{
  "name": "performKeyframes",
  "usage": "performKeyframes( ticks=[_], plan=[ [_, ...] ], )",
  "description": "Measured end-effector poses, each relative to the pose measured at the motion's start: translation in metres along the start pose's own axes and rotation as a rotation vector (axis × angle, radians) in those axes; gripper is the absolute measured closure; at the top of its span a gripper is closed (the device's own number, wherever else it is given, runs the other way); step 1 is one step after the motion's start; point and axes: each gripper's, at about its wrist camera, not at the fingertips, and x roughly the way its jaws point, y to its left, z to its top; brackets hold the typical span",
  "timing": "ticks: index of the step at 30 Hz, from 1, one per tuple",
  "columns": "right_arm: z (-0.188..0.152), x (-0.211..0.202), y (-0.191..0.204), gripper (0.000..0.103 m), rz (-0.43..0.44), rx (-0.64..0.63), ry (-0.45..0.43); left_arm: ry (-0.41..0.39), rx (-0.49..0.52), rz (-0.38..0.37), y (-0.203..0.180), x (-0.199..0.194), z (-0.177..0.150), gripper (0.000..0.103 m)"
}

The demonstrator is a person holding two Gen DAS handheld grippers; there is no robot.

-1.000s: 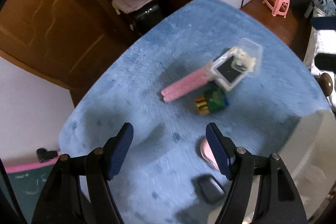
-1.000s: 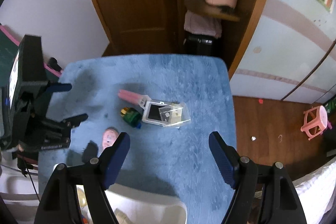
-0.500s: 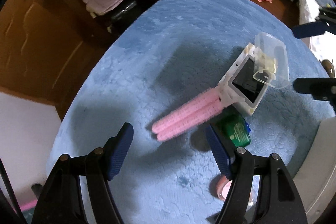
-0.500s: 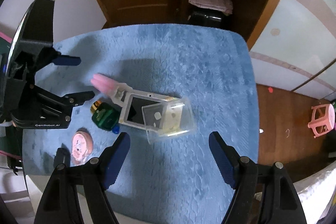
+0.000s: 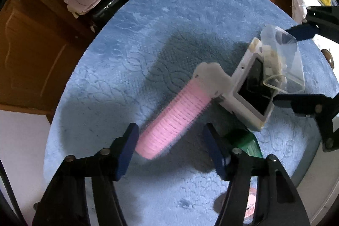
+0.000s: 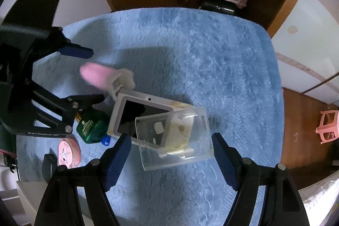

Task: Organize rigid objects
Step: 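Grasp the pink hair roller with the left tool while the right grasps the clear box, then carry the pink roller and clear box over the white tray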

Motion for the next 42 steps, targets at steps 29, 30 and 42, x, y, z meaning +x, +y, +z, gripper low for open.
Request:
performKeyframes(
  ticks=[29, 30, 42],
  plan=[
    [-0.014, -0.040, -0.011, 0.041, 0.051, 0.105, -0.106, -0.096, -0.341, -0.088, 0.004, -0.063, -0.014, 0.077],
    [-0.018, -0.048, -0.010, 0.041, 0.055, 0.110, -0.116, -0.104, -0.361, -0.090, 0.002, -0.073, -0.019, 0.077],
    [-0.062, -0.153, 0.030, 0.041, 0.112, 0.062, -0.241, -0.170, -0.514, 0.012, -0.055, -0.177, -0.087, 0.077]
  ],
)
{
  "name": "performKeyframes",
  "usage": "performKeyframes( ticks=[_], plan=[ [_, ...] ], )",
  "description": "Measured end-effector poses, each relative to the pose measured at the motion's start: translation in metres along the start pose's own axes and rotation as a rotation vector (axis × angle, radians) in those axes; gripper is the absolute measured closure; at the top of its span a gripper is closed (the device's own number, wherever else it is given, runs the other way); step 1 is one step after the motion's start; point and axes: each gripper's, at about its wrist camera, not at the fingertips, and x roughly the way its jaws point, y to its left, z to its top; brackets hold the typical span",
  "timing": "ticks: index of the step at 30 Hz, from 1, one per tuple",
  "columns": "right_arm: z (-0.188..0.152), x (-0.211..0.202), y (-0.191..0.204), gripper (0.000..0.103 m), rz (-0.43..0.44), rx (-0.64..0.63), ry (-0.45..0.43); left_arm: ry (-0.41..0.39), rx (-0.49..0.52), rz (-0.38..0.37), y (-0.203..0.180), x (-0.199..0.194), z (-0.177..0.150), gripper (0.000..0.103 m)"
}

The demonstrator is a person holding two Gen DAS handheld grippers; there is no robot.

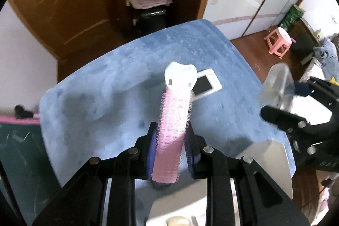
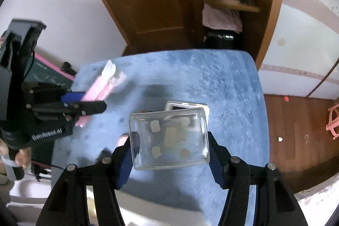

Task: Organize rigid objects
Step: 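Carry the pink roller and clear box over the white tray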

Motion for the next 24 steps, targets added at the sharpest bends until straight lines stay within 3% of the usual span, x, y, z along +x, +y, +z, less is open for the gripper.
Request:
performKeyframes(
  ticks=[6, 12, 24],
  plan=[
    [-0.024, -0.056, 0.029, 0.041, 0.014, -0.046, -0.059, -0.099, -0.070, 0.145, 0.005, -0.032, -0.036, 0.077],
    [-0.050, -0.086, 0.046, 0.041, -0.029, -0.069, -0.095, -0.198, -0.158, 0.172, 0.002, -0.062, -0.071, 0.077],
    [-0.119, -0.111, 0.068, 0.041, -0.044, -0.104, -0.085, -0.166, -0.222, 0.214, -0.045, -0.085, -0.142, 0.077]
  ],
)
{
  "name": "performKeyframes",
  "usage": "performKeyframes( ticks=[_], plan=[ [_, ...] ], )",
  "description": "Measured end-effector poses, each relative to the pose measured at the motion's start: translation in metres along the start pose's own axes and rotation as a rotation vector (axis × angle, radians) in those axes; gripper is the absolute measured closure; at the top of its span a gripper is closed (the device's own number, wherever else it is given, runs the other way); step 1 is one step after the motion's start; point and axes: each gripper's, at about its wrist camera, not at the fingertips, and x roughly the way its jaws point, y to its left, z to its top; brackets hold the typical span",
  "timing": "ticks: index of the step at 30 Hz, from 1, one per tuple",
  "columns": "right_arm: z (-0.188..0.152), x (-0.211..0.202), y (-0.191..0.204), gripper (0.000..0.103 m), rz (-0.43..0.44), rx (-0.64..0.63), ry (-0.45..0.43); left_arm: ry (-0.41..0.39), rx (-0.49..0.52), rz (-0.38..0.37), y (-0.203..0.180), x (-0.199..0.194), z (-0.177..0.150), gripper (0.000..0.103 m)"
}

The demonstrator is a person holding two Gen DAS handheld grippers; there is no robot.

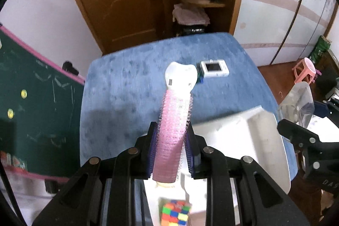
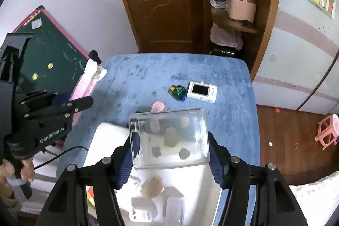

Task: Organize rigid objects
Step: 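Carry the pink roller and clear box over the white tray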

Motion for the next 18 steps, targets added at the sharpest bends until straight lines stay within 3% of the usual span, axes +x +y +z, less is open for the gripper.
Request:
performKeyframes(
  ticks=[11, 18],
  plan=[
    [-0.055, 0.017, 0.005, 0.041, -0.074, 0.029, 0.054, 0.084, -0.073, 0.014, -0.026, 0.034, -0.063, 0.077],
    [-0.084, 0.042, 0.001, 0.041, -0.130, 0.056, 0.087, 0.111, -0.050, 0.002, -0.049, 0.060, -0.082, 0.077]
  ],
)
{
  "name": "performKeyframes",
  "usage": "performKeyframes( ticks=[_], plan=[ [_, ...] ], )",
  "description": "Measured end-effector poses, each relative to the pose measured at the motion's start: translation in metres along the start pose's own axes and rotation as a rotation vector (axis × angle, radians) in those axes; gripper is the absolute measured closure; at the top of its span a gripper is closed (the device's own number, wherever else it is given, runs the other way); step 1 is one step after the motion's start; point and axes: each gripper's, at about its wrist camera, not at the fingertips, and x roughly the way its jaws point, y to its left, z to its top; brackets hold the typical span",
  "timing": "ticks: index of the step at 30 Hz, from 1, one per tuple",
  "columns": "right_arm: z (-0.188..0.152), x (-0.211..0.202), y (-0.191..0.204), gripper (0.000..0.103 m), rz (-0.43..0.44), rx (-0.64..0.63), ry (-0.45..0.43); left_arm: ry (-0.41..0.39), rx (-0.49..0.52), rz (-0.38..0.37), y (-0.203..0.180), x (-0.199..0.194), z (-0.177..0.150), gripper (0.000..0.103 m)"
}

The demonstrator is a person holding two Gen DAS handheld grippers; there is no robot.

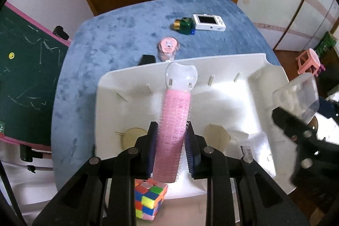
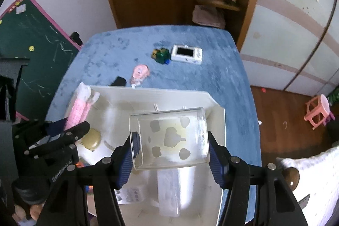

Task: Organize rigid objects
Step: 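Carry the pink roller and clear box over the white tray, then lower the roller and clear box into the tray and open both tools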

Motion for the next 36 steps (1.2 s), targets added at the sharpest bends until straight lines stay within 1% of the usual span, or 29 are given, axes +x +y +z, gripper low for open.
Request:
performKeyframes(
  ticks=[8, 15, 17, 29, 34, 35, 36],
  plan=[
    [-0.022, 0.041, -0.004, 0.041, -0.029, 0.013, 0.082, 0.008, -0.011, -0.004, -0.009, 0.023, 0.000, 0.077],
    [-0.026, 0.066, -0.004, 0.041, -0.043, 0.021, 0.146, 0.041, -0.011, -0.004, -0.013, 0.046, 0.000, 0.077],
    [-0.025, 0.068, -0.001, 0.041, -0.049, 0.017, 0.141, 0.050, -0.013, -0.004, -0.013, 0.049, -0.001, 0.077],
    [-0.019, 0.085, 0.005, 0.041, -0.076, 0.006, 0.175, 0.100, -0.030, 0.003, -0.009, 0.070, 0.002, 0.076],
    [-0.020, 0.089, 0.006, 0.040, -0.083, 0.002, 0.187, 0.132, -0.035, 0.004, -0.008, 0.079, 0.001, 0.073],
    [-0.019, 0.090, 0.005, 0.040, -0.081, 0.003, 0.189, 0.139, -0.035, 0.008, -0.007, 0.081, 0.001, 0.066],
    [-0.019, 0.090, 0.005, 0.040, -0.081, 0.004, 0.190, 0.145, -0.035, 0.014, -0.006, 0.083, 0.001, 0.062]
  ],
)
